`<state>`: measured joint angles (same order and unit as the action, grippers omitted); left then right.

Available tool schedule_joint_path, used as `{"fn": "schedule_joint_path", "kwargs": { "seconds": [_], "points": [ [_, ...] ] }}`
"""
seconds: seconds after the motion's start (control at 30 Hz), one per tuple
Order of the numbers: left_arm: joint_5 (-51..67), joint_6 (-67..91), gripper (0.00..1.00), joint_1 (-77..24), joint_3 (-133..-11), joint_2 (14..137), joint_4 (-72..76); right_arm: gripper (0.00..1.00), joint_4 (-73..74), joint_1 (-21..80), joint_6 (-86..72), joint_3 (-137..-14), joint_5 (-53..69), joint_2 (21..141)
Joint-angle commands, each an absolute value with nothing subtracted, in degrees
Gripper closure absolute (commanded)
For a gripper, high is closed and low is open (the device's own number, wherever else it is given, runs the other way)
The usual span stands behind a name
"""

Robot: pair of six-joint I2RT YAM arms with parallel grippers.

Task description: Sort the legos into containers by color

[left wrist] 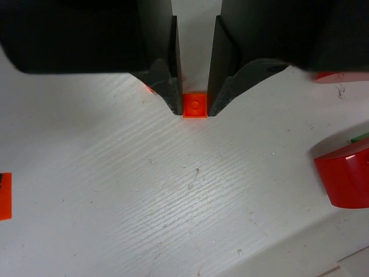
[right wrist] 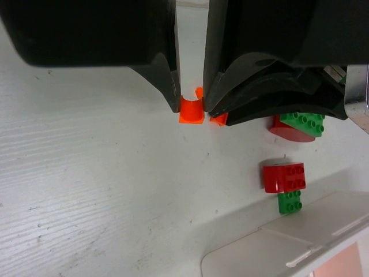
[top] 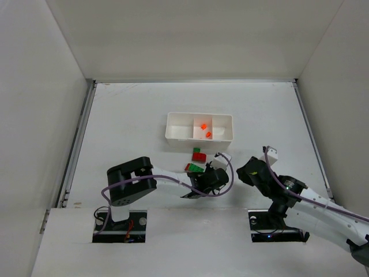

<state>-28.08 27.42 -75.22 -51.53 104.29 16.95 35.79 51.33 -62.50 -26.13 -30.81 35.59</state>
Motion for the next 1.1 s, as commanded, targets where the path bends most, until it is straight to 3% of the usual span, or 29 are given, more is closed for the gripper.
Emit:
{"fn": "schedule_joint_path", "kwargs": {
  "seconds": [0.0, 0.4, 0.77, 0.97, 1.07],
  "points": [
    [-29.44, 26.81, 0.82, -75.19, -52.39, 102.32, 17.66, 0.80, 34.01, 51.20, -61.70, -26.02, -30.67, 34.98],
    [-29.62, 27.42, 0.83, -73.70, -43.96, 82.63, 19.25, 0.80, 22.00, 45.75, -50.46, -35.50, -27.61, 45.51],
    [-31.03, 30.24, 0.82, -66.67, -35.42, 68.21, 15.29, 0.80, 0.10, 38.63, -40.00, -52.71, -15.48, 73.70],
    [-29.53, 29.97, 0.81, -60.17, -34.54, 64.95, 15.29, 0.79, -1.32, 36.78, -39.29, -62.82, -14.24, 88.57],
    [-28.22, 29.80, 0.81, -57.01, -35.50, 65.04, 15.73, 0.74, -0.62, 36.69, -39.20, -65.65, -14.85, 92.28]
  ]
}}
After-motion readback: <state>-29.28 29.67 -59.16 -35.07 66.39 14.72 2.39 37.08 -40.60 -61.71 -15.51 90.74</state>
